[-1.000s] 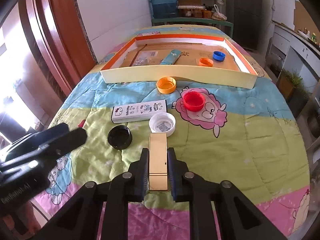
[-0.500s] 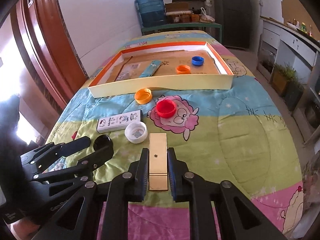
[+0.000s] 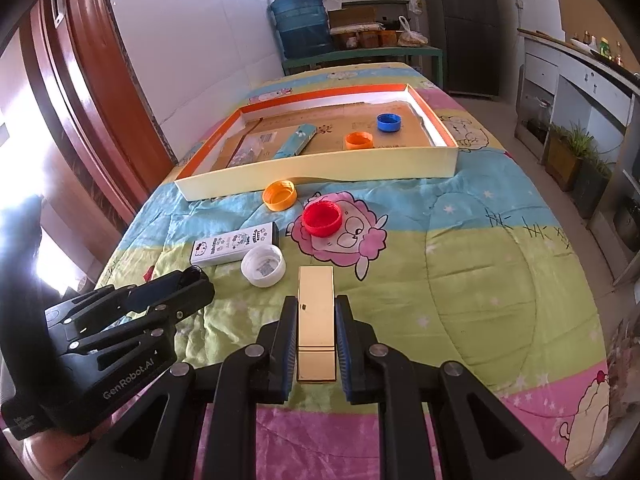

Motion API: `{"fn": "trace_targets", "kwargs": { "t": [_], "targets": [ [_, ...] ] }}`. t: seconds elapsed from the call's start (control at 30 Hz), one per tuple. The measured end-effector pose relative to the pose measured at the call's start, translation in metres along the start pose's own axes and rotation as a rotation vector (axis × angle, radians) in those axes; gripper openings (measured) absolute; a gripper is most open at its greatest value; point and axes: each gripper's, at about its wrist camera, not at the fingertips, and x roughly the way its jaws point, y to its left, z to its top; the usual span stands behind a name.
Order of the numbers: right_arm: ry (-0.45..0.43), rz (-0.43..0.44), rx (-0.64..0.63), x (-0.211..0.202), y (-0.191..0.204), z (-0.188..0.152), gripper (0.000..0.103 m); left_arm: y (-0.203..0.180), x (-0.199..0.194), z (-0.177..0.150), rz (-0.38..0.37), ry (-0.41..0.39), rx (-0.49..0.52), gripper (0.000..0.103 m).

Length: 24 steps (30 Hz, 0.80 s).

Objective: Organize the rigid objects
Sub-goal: 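Carry the black cap with the left tool while the right tool carries the gold block into the tray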

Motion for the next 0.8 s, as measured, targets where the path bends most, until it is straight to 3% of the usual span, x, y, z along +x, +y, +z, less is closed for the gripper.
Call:
{"fn": "trace_targets", "kwargs": {
  "t": [0.8],
  "targets": [
    [-0.044, 0.038, -0.055, 0.002, 0.003, 0.031, 0.018, 0.001, -0.028, 0.040, 0.031, -0.100, -0.022, 0.030]
  ]
}}
